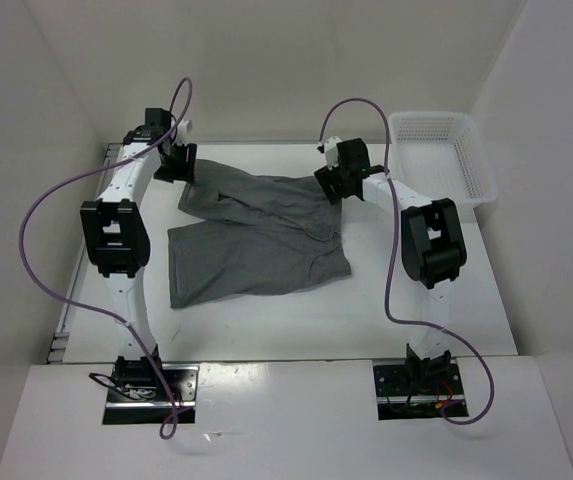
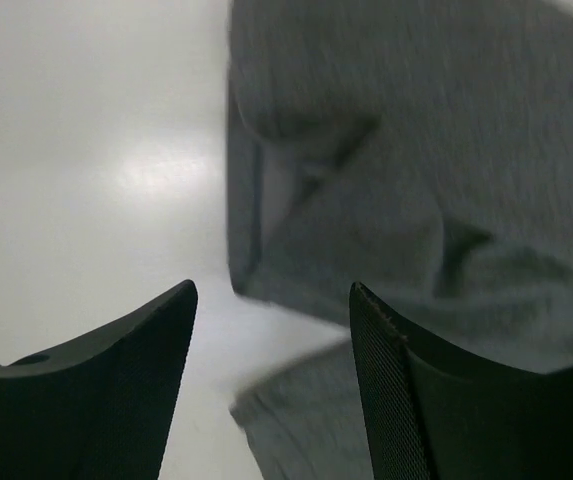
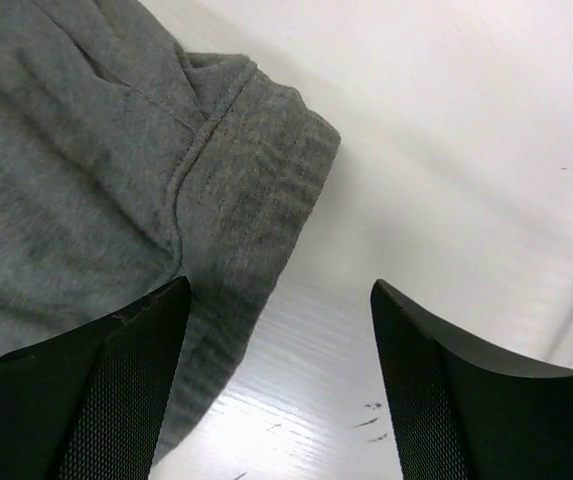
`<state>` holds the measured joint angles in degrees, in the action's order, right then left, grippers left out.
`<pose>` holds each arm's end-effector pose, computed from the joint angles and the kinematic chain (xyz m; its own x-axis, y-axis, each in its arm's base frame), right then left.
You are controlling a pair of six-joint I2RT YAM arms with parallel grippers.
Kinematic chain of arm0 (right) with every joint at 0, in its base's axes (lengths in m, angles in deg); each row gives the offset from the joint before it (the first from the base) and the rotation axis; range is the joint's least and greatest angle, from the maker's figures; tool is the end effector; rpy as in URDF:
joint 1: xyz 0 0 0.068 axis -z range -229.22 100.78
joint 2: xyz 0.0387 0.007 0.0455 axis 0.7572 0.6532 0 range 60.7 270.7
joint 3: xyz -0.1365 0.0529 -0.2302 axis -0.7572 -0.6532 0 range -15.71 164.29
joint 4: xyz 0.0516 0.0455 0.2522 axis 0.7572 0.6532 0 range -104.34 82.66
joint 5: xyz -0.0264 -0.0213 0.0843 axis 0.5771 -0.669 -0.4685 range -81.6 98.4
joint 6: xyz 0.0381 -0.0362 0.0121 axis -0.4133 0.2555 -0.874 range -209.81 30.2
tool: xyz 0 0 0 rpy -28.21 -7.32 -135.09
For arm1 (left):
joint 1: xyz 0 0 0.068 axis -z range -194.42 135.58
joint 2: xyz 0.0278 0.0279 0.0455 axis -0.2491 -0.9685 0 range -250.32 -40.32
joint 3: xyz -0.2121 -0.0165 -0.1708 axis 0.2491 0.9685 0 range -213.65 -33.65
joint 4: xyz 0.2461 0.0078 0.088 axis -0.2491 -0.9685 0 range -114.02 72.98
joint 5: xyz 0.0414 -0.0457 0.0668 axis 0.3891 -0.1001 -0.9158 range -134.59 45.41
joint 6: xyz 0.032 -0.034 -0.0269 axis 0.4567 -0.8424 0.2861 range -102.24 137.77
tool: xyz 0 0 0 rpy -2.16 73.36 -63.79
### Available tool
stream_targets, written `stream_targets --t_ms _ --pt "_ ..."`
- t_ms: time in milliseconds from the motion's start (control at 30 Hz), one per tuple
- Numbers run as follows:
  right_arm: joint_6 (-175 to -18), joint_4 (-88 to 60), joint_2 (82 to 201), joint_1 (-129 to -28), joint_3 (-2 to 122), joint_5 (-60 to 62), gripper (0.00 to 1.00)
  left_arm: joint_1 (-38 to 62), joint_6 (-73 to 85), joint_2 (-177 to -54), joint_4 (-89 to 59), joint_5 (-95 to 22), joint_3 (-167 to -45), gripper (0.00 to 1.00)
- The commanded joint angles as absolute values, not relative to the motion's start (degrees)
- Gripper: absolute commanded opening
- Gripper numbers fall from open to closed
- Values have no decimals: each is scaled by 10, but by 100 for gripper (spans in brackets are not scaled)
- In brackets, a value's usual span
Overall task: Fold and stack the shorts
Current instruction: Flatten the shorts out
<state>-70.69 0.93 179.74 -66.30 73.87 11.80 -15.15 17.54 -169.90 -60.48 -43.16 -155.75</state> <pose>0.4486 0.1356 0.1990 -0.5529 -0.5119 -0.6575 -0.4593 0.8456 -0.2721 0.5079 0.0056 0.2594 -0.7764 -0.0138 -0.6301 0.0000 0.9998 -0.0219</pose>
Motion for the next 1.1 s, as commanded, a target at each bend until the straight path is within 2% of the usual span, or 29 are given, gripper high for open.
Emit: stream_targets --t_ms 0,33,100,333,733,867,900,967,1000,1067 --pt "-709 3 1724 -661 729 99 78 -143 178 -1573 -598 -356 -1457 68" --pt "-704 14 1718 -661 724 64 77 -137 178 -1573 -588 -362 -1396 67" --pt "-699 36 1718 -661 705 33 77 -137 178 -1589 -579 -368 -1367 67" --pt "-692 41 1729 -661 697 15 72 -156 178 -1644 -516 -368 -1396 68" --pt "-671 35 1751 -661 686 20 69 -150 178 -1722 -515 -384 -1429 67" --pt "-677 23 1766 -661 699 34 66 -150 178 -1722 -515 -384 -1417 49" --pt "-684 23 1773 -661 706 41 65 -150 178 -1722 -515 -384 -1417 39" --pt "-690 17 1781 -661 712 47 64 -150 178 -1703 -515 -384 -1410 26" --pt "-700 10 1789 -661 718 53 60 -150 178 -1695 -515 -391 -1403 12" --pt "-713 3 1802 -661 726 60 57 -150 178 -1668 -515 -396 -1384 2"
